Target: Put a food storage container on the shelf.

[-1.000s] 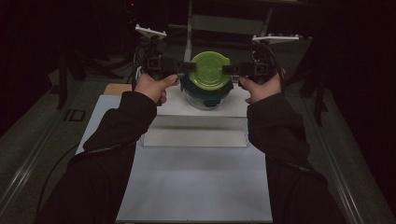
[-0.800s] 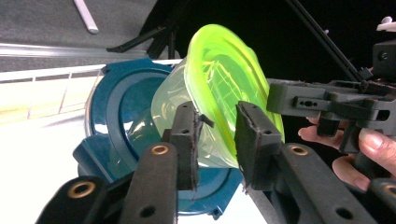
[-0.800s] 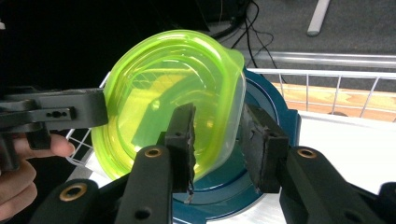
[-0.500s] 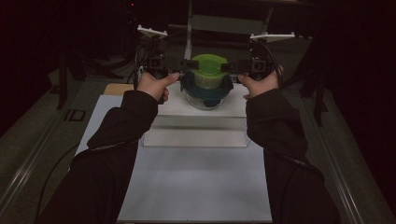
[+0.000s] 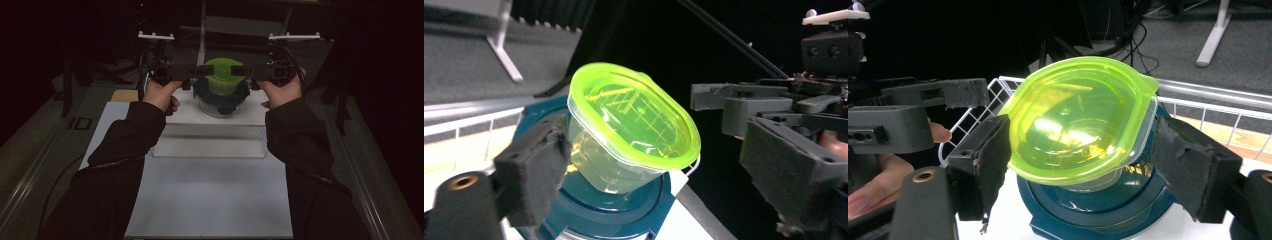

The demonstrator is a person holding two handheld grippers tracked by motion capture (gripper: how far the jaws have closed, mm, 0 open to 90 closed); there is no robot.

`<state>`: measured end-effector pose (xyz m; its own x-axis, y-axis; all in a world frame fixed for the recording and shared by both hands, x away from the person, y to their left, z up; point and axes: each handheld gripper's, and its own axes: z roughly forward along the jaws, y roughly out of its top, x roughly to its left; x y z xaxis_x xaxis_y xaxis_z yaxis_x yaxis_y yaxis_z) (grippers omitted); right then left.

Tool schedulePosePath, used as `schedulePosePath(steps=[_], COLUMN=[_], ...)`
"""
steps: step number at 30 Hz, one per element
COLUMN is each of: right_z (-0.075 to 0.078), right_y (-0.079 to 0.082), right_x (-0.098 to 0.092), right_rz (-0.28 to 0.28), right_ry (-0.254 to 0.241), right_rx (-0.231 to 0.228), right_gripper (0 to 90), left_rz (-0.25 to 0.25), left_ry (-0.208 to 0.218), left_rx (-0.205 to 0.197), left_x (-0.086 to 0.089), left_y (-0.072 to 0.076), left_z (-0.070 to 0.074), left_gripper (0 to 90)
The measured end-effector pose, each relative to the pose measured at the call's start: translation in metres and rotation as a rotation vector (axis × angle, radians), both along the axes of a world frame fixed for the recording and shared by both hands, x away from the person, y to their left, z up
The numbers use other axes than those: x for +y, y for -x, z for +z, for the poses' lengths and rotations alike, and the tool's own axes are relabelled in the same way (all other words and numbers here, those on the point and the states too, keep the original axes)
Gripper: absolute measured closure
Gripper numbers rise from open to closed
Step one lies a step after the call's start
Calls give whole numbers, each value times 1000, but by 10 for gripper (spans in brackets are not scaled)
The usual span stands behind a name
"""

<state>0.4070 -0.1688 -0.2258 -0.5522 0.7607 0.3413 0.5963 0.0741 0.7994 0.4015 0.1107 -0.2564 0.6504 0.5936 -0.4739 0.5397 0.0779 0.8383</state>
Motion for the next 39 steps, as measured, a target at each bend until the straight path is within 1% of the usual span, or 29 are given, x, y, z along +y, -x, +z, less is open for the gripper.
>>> schedulePosePath(steps=[1, 2, 3, 4, 7, 8, 9, 10, 12, 13, 15, 16, 17, 18, 22, 23, 25, 29, 31, 33, 36, 38, 39], right_z=[0, 0, 0, 0, -2, -4, -5, -7, -10, -11, -15, -18, -21, -24, -36, -40, -49, -68, -79, -90, -109, -117, -120], right_y=[2, 4, 6, 8, 14, 17, 20, 23, 29, 31, 36, 39, 42, 45, 56, 58, 64, 76, 82, 88, 97, 101, 102], right_x=[0, 0, 0, 0, 0, -1, -1, -3, -6, -7, -10, -12, -14, -15, -18, -19, -20, -22, -22, -22, -21, -20, -21], right_rz=[6, 12, 15, 20, 39, 43, 45, 49, 59, 62, 63, 63, 63, 65, 82, 87, 101, 119, 127, 130, 137, 138, 140], right_ry=[-1, 6, 6, -3, -12, -9, -11, -17, -22, -25, -23, -16, -13, -12, -6, -6, -7, -9, -6, 5, 15, 12, 14], right_rx=[-5, -16, -22, -26, -33, -37, -40, -45, -50, -52, -59, -61, -67, -67, -69, -69, -64, -58, -51, -55, -66, -74, -75], right_gripper=[231, 215, 212, 211, 207, 206, 207, 207, 207, 206, 206, 206, 207, 207, 214, 213, 212, 209, 210, 212, 212, 212, 211], left_rz=[-5, -11, -11, -15, -6, -9, -2, -2, -12, -14, -18, -26, -26, -28, -52, -67, -79, -100, -107, -111, -121, -129, -135], left_ry=[-8, -5, -5, -5, -27, -22, -10, -14, -35, -53, -55, -54, -47, -51, -35, -40, -52, -63, -78, -90, -103, -116, -113], left_rx=[-7, -8, -8, -18, -56, -66, -92, -109, -140, -157, -180, -181, -191, -194, -194, -195, -203, -205, -212, -227, -235, -236, -235], left_x=[-1, 0, 0, 0, 0, 0, 1, 1, 1, 1, 2, 3, 4, 4, 5, 5, 3, 1, -1, -2, -4, -5, -5], left_y=[2, 3, 3, 5, 12, 15, 20, 23, 31, 36, 44, 47, 52, 55, 66, 69, 75, 86, 91, 97, 104, 109, 112], left_z=[-1, -1, -1, -3, -7, -8, -10, -11, -14, -15, -19, -21, -23, -24, -33, -36, -41, -53, -59, -65, -76, -83, -88], left_gripper=[50, 5, 5, 5, 5, 5, 5, 5, 5, 5, 5, 5, 5, 5, 5, 5, 5, 5, 5, 5, 5, 5, 5])
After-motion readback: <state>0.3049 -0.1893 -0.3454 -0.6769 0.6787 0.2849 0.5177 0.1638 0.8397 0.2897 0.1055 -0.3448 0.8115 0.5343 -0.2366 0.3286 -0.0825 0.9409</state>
